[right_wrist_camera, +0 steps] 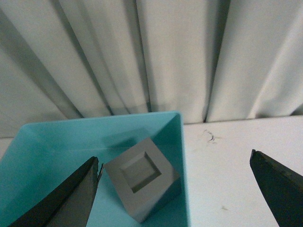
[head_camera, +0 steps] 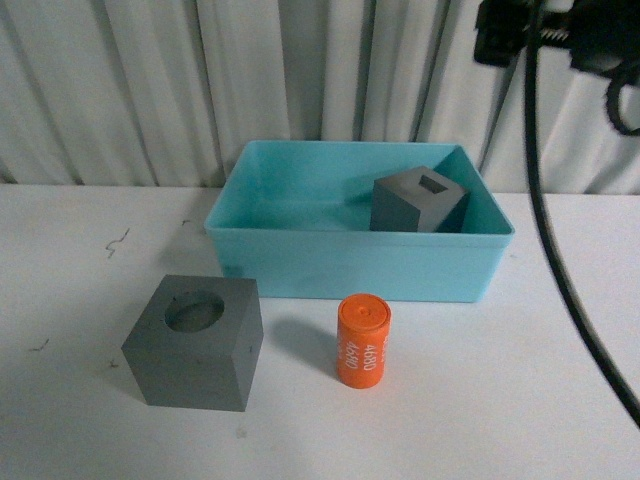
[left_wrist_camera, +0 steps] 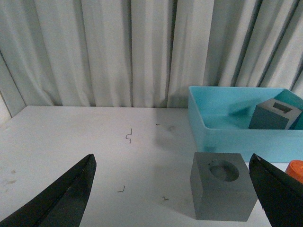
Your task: Place gray and orange parts in blue box
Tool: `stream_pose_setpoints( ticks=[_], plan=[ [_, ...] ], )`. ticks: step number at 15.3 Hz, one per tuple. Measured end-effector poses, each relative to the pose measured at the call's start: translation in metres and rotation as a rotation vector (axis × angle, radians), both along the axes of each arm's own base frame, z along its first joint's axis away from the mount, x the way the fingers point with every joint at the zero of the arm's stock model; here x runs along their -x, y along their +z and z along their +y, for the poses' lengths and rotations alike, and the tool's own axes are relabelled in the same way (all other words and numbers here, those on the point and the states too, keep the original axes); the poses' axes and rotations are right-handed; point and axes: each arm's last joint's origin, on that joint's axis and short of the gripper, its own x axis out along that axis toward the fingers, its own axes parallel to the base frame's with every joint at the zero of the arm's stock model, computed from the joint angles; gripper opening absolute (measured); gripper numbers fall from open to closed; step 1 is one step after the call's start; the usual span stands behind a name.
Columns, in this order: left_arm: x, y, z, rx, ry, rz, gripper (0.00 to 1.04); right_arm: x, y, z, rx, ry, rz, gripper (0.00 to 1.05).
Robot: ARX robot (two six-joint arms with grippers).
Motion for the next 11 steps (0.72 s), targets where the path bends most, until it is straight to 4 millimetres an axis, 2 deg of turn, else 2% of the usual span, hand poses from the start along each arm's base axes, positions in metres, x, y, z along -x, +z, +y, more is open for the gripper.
stream_pose_setpoints(
  ticks=[1,3,5,6,7,9,10,11],
  plan=[
    [0.0,0.0,0.0,0.0,0.0,0.0,0.98,0.036,0.016,-0.01,0.029,-0.003,-0.034,0.98],
    [0.0,0.0,0.0,0.0,0.0,0.0,0.98,0.087,0.019,-0.022,0.05,-0.046,-0.009,0.98],
    [0.0,0.0,0.0,0.0,0.0,0.0,0.98,0.143,0.005,-0.034,0.087,-0.119,0.061,0.98],
    [0.0,0.0,0.0,0.0,0.0,0.0,0.98,0.173,-0.012,-0.04,0.112,-0.169,0.116,0.98],
    [0.0,0.0,0.0,0.0,0.0,0.0,0.98,0.178,-0.018,-0.041,0.118,-0.182,0.131,0.98],
    [0.0,0.0,0.0,0.0,0.0,0.0,0.98,0.176,-0.016,-0.04,0.109,-0.176,0.108,0.98],
    [0.0,0.0,0.0,0.0,0.0,0.0,0.98,0.174,-0.018,-0.042,0.083,-0.126,-0.051,0.9],
    [0.0,0.0,0.0,0.0,0.0,0.0,0.98,0.188,-0.029,-0.046,0.099,-0.077,-0.185,0.76]
  ],
)
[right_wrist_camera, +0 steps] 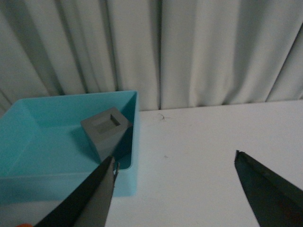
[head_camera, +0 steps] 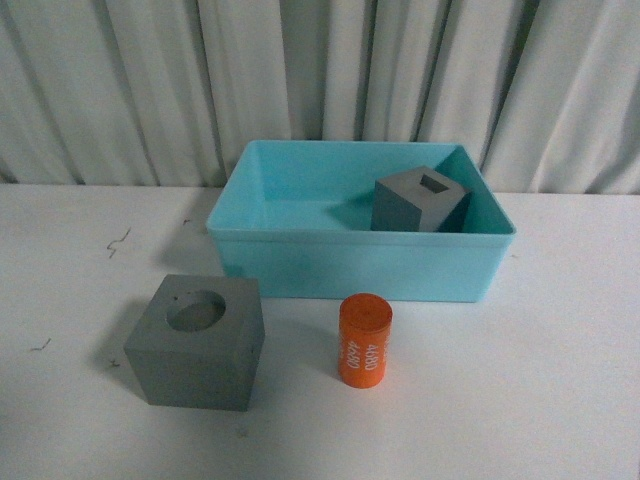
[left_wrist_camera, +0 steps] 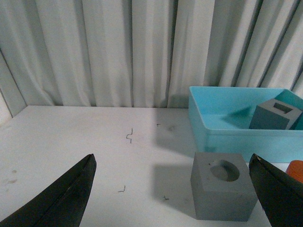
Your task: Place gray and orange parts in blue box
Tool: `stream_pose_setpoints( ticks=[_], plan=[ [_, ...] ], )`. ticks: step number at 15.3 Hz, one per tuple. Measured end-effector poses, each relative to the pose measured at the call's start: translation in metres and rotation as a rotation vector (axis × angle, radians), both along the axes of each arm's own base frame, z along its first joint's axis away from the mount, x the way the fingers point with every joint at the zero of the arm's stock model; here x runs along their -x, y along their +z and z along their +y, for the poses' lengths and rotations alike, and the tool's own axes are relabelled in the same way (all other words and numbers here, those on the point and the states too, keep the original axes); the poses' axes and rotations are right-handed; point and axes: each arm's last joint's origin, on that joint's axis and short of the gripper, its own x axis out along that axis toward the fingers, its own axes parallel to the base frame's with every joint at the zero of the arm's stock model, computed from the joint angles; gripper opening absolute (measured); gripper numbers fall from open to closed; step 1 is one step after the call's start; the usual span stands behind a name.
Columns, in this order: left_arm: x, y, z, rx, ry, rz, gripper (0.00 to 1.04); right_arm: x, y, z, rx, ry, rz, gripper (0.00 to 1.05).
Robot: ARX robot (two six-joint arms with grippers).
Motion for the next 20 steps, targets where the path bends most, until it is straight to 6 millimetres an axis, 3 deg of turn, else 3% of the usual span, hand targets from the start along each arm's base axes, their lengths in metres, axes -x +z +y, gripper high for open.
stream_pose_setpoints(
  ticks=[1,3,6,11,15,20],
  plan=[
    [0.0,0.0,0.0,0.0,0.0,0.0,0.98,0.015,-0.01,-0.003,0.015,0.014,-0.06,0.63],
    [0.0,0.0,0.0,0.0,-0.001,0.0,0.98,0.032,-0.006,-0.01,0.022,-0.002,-0.145,0.39],
    [0.0,0.0,0.0,0.0,0.0,0.0,0.98,0.054,-0.023,-0.022,0.033,0.016,-0.11,0.04],
    [0.0,0.0,0.0,0.0,0.0,0.0,0.98,0.084,-0.033,-0.024,0.034,0.007,-0.122,0.02],
    [0.0,0.0,0.0,0.0,0.0,0.0,0.98,0.096,-0.045,-0.024,0.034,0.007,-0.117,0.02],
    [0.0,0.0,0.0,0.0,0.0,0.0,0.98,0.109,-0.04,-0.024,0.035,0.007,-0.135,0.02]
  ],
)
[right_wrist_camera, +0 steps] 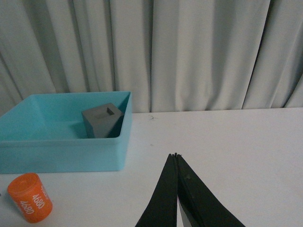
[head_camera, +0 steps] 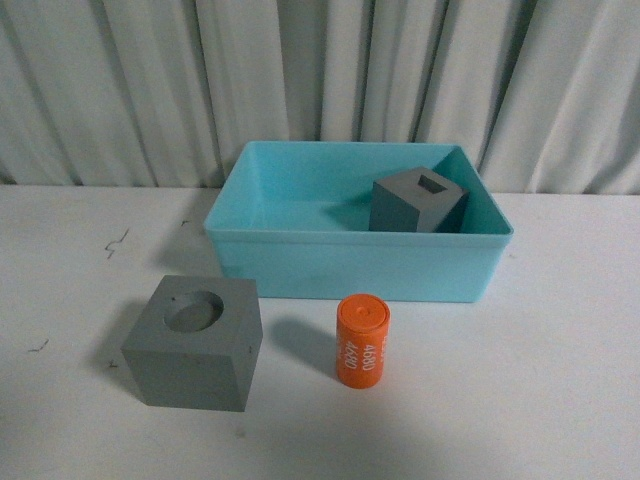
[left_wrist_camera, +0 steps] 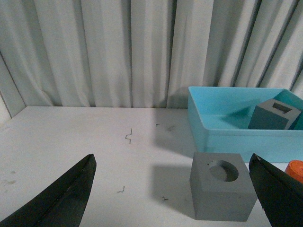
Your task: Place gray and orange parts in blue box
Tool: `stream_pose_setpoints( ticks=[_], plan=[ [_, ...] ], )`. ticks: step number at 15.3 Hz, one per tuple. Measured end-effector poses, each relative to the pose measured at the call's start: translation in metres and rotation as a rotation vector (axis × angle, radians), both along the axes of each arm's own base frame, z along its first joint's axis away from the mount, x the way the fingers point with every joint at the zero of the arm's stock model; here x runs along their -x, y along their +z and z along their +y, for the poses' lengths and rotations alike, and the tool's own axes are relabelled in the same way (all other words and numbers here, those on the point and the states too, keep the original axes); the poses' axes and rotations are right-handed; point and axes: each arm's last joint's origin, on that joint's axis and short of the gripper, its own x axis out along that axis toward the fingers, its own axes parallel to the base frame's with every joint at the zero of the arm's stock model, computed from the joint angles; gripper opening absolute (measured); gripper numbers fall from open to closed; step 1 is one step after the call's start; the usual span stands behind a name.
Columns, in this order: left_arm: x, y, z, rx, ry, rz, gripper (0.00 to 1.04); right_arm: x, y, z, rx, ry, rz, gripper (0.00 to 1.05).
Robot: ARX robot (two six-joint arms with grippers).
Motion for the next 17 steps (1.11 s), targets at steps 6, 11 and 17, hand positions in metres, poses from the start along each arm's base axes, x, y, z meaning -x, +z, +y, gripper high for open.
stream_pose_setpoints(
  ticks=[6,11,17],
  plan=[
    [0.0,0.0,0.0,0.0,0.0,0.0,0.98,0.012,0.002,0.0,0.0,0.0,-0.011,0.02],
    [0.0,0.0,0.0,0.0,0.0,0.0,0.98,0.017,0.001,0.0,0.0,0.0,-0.008,0.02],
    [0.0,0.0,0.0,0.0,0.0,0.0,0.98,0.029,-0.002,0.0,0.002,0.002,0.0,0.02]
  ],
)
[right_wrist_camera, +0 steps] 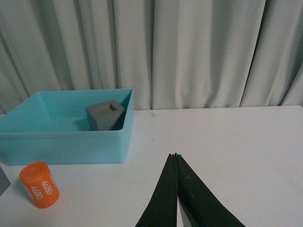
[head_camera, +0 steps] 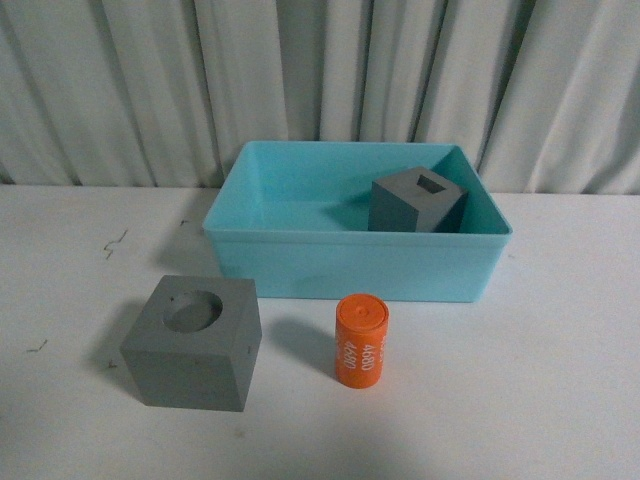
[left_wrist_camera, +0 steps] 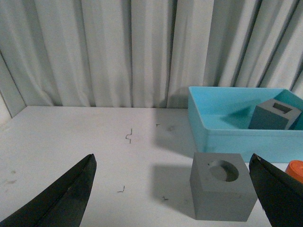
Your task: Place gray and orange parts in blue box
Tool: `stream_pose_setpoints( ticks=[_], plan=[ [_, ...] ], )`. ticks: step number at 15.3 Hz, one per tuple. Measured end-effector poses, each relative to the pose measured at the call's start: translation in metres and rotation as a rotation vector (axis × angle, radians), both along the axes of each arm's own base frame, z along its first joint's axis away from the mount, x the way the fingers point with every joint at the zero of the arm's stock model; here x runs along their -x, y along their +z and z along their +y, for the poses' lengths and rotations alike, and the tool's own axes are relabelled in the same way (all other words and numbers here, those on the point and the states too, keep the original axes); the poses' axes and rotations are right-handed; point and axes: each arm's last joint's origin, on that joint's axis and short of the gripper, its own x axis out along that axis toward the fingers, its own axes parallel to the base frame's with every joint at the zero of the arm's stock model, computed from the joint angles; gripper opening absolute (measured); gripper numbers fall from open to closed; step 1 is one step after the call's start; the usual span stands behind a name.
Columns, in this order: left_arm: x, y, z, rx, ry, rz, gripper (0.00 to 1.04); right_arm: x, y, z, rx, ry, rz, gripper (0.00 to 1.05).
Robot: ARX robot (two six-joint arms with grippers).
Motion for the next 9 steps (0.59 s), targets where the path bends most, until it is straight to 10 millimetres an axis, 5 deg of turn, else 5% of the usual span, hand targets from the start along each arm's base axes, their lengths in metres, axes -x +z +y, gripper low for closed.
stream_pose_setpoints(
  ticks=[2,9],
  plan=[
    [0.0,0.0,0.0,0.0,0.0,0.0,0.98,0.0,-0.0001,0.0,0.0,0.0,0.001,0.04],
    [0.0,0.0,0.0,0.0,0.0,0.0,0.98,0.0,-0.0001,0.0,0.0,0.0,0.001,0.95]
  ],
)
